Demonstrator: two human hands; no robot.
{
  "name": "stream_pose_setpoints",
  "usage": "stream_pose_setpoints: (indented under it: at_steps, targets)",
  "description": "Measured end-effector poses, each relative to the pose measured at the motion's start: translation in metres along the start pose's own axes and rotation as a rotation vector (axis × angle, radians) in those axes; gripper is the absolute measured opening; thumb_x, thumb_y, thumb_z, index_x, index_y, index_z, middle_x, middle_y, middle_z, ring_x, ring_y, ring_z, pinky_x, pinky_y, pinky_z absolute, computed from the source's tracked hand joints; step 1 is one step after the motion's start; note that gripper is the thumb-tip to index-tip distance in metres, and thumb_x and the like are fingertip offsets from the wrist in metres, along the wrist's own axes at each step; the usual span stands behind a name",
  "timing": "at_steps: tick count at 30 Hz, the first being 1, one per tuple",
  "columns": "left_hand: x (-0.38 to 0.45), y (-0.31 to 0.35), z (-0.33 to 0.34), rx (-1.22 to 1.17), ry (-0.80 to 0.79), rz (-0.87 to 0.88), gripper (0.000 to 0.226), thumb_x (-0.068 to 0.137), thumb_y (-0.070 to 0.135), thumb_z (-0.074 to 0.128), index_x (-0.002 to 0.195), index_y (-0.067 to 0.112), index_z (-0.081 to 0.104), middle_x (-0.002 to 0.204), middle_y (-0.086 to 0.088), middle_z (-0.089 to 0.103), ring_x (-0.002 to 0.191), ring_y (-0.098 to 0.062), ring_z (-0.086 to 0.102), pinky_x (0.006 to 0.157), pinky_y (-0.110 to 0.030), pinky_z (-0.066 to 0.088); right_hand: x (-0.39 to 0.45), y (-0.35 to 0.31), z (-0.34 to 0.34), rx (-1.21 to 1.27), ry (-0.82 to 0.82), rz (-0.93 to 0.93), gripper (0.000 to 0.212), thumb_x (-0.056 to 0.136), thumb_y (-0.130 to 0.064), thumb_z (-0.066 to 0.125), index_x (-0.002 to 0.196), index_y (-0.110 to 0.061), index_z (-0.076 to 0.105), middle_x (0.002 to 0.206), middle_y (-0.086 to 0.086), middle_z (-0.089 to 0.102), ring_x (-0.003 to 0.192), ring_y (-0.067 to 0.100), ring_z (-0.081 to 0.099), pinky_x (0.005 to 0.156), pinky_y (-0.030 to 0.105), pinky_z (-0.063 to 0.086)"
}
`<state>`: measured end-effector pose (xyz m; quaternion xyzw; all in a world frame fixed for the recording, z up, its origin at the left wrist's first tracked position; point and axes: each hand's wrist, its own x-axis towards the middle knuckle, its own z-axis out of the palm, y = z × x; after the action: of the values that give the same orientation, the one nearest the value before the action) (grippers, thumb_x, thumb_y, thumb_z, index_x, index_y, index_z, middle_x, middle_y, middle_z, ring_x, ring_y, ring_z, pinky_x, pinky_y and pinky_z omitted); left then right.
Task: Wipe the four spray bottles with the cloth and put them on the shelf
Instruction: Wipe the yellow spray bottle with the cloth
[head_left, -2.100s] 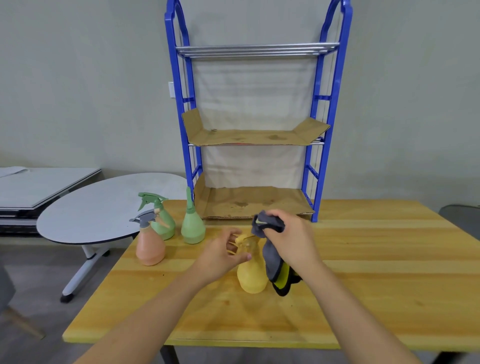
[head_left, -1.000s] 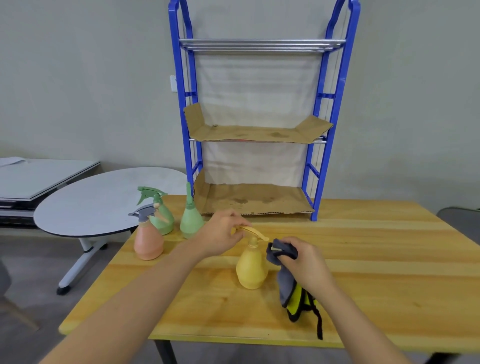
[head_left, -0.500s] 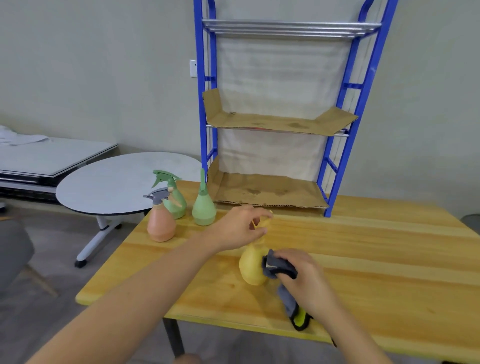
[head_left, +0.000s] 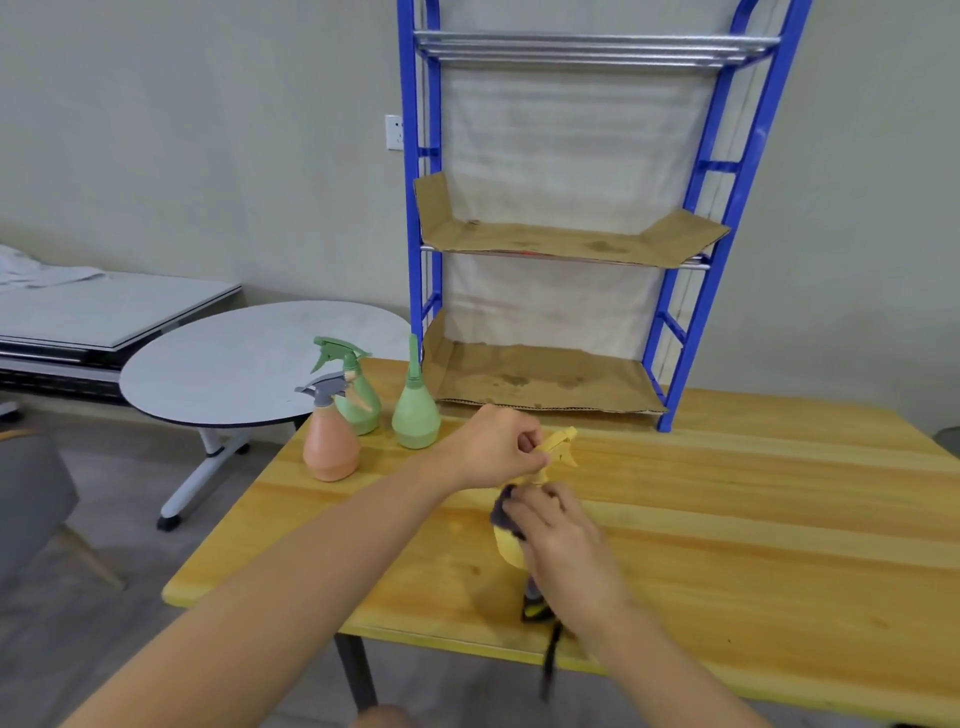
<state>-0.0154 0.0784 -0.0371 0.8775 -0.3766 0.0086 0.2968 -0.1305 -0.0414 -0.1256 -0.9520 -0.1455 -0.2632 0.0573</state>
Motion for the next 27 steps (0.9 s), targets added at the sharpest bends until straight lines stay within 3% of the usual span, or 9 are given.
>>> stream_pose_setpoints:
  at_steps: [2, 4, 7, 11, 14, 16, 19, 23, 27]
  targets:
    - [0.001, 0.0, -0.003, 0.012, -0.013, 0.009, 0.01, 0.087, 0.027, 0.075, 0.082, 0.02, 0.072, 0.081, 0.004, 0.074, 0.073, 0.0, 0.062, 0.068, -0.01, 0.047, 0.005, 0.002, -0.008, -0.041, 0.064, -0.013, 0.045, 0.07, -0.001, 0.064, 0.112, -0.015, 0.063, 0.117, -0.005, 0.058, 0.103, 0.024, 0.051, 0.08, 0.03, 0.051]
    - [0.003, -0.002, -0.006, -0.006, -0.037, -0.003, 0.01, 0.088, 0.027, 0.076, 0.087, 0.017, 0.076, 0.085, 0.003, 0.076, 0.082, -0.005, 0.066, 0.076, -0.018, 0.052, -0.006, -0.001, 0.003, -0.107, 0.036, -0.128, 0.029, 0.078, -0.003, 0.054, 0.1, -0.016, 0.066, 0.11, -0.004, 0.061, 0.098, 0.021, 0.049, 0.071, 0.026, 0.049]
    - [0.003, -0.004, -0.008, -0.008, -0.063, 0.001, 0.012, 0.088, 0.029, 0.076, 0.091, 0.018, 0.079, 0.087, 0.005, 0.076, 0.085, -0.004, 0.068, 0.08, -0.023, 0.055, -0.021, -0.012, 0.019, -0.18, -0.186, -0.295, 0.02, 0.069, -0.013, 0.073, 0.082, -0.022, 0.063, 0.091, -0.008, 0.059, 0.089, 0.018, 0.046, 0.063, 0.025, 0.048]
    - [0.005, -0.003, -0.006, 0.005, -0.053, 0.012, 0.01, 0.088, 0.029, 0.076, 0.088, 0.019, 0.078, 0.083, 0.006, 0.075, 0.083, -0.005, 0.068, 0.08, -0.023, 0.055, 0.007, -0.005, -0.006, -0.095, -0.029, -0.097, 0.055, 0.05, -0.009, 0.077, 0.103, -0.016, 0.066, 0.11, -0.004, 0.062, 0.098, 0.022, 0.055, 0.069, 0.029, 0.053]
    - [0.006, -0.003, -0.008, 0.002, -0.064, 0.014, 0.008, 0.089, 0.027, 0.075, 0.087, 0.02, 0.077, 0.083, 0.006, 0.076, 0.081, -0.006, 0.067, 0.078, -0.021, 0.052, 0.005, -0.008, 0.001, -0.098, 0.063, -0.107, 0.034, 0.069, -0.002, 0.063, 0.1, -0.013, 0.067, 0.11, -0.001, 0.063, 0.099, 0.024, 0.056, 0.071, 0.032, 0.053]
    - [0.006, -0.004, -0.009, 0.012, -0.09, 0.015, 0.01, 0.091, 0.026, 0.072, 0.082, 0.025, 0.076, 0.08, 0.009, 0.074, 0.079, -0.006, 0.066, 0.074, -0.022, 0.051, -0.012, -0.013, 0.016, -0.117, -0.052, -0.221, 0.025, 0.071, -0.009, 0.072, 0.094, -0.018, 0.066, 0.104, -0.005, 0.061, 0.098, 0.02, 0.051, 0.069, 0.03, 0.052]
    - [0.007, -0.005, -0.008, 0.071, -0.121, 0.055, 0.028, 0.094, 0.022, 0.066, 0.066, 0.026, 0.065, 0.071, 0.004, 0.066, 0.072, -0.016, 0.059, 0.069, -0.029, 0.046, -0.015, 0.002, 0.005, -0.047, -0.015, -0.181, 0.047, 0.057, -0.006, 0.084, 0.1, -0.018, 0.07, 0.109, -0.006, 0.064, 0.1, 0.019, 0.057, 0.075, 0.028, 0.054]
    - [0.011, -0.011, -0.011, 0.065, -0.123, 0.051, 0.013, 0.096, 0.023, 0.066, 0.097, 0.017, 0.078, 0.094, -0.003, 0.074, 0.09, -0.023, 0.065, 0.086, -0.036, 0.052, 0.002, 0.031, -0.016, 0.066, 0.232, 0.049, 0.047, 0.066, 0.004, 0.075, 0.112, -0.006, 0.069, 0.122, 0.005, 0.063, 0.11, 0.026, 0.057, 0.097, 0.032, 0.047]
    - [0.012, -0.017, -0.01, 0.063, -0.108, 0.041, 0.014, 0.096, 0.021, 0.066, 0.102, 0.017, 0.079, 0.097, 0.004, 0.074, 0.092, -0.02, 0.064, 0.088, -0.037, 0.052, -0.035, 0.029, 0.015, 0.032, -0.047, -0.148, 0.03, 0.066, -0.011, 0.076, 0.094, -0.022, 0.072, 0.106, -0.011, 0.064, 0.103, 0.011, 0.048, 0.079, 0.024, 0.054]
